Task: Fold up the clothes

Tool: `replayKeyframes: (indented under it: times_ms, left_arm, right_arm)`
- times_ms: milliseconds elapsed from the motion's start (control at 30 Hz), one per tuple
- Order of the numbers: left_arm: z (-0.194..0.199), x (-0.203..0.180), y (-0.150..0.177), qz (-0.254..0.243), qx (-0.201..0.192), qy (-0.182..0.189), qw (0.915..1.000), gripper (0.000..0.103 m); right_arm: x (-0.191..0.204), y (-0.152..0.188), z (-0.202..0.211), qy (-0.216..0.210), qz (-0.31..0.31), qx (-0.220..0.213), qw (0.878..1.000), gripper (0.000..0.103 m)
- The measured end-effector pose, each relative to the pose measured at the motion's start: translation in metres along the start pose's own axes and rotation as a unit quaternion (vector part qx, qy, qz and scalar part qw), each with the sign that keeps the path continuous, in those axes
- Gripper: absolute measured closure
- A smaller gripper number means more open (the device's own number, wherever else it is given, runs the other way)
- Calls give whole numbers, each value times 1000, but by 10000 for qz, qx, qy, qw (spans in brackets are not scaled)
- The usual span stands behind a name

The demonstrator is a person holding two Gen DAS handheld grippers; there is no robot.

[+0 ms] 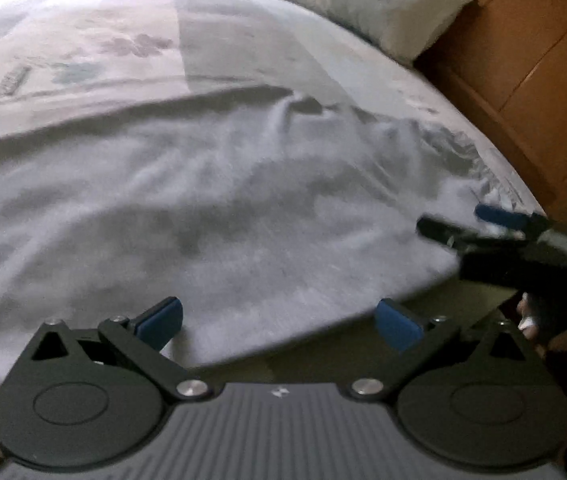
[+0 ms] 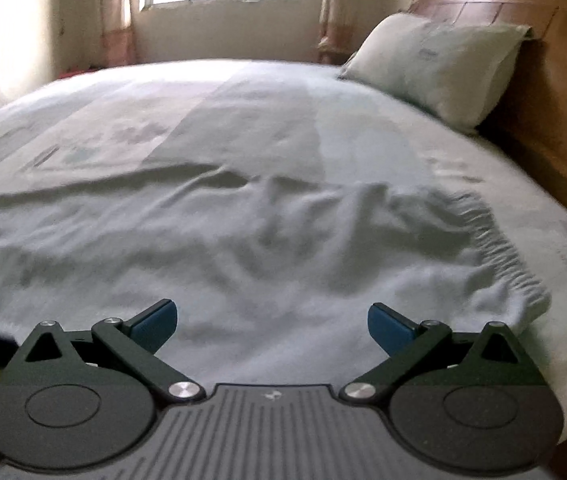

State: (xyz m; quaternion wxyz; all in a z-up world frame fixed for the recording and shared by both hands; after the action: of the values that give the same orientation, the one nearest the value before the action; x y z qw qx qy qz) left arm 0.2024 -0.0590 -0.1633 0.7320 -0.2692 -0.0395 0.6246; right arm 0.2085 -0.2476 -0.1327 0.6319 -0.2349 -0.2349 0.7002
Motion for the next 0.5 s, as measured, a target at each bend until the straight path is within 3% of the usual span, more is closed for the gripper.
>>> replayKeyframes:
  times_ms: [100,267,367,500]
  left_arm:
    - [10,19,-4,170,-137,-320,9993,1]
    - [4,40,11,548,116,-201,9982,1]
    - [6,38,13,454,103,-147,9988,1]
    - [27,51,-1,319,-278,-399,9983,1]
  right_arm:
    - [10,9,-12,-64,10,315,9995,0]
    - [12,13,-16,78,-236,331,9991,0]
    - [14,12,-18,163,-254,395,9988,0]
    - [15,11,-18,254,-305,454,9982,0]
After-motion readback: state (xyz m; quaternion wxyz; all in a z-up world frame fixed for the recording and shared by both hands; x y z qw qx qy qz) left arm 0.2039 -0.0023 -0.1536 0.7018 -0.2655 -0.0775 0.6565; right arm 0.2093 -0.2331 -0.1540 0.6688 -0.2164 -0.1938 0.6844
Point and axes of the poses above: each gripper's, at about its wrist camera, not at the fingertips, and z roughly against the way its jaws point, x to its left, y to its underside, the point moved 8 cm from there along -z, roughly the way its jaws point, and after that the axes turned 10 degrees about x, right-handed, at the moved point
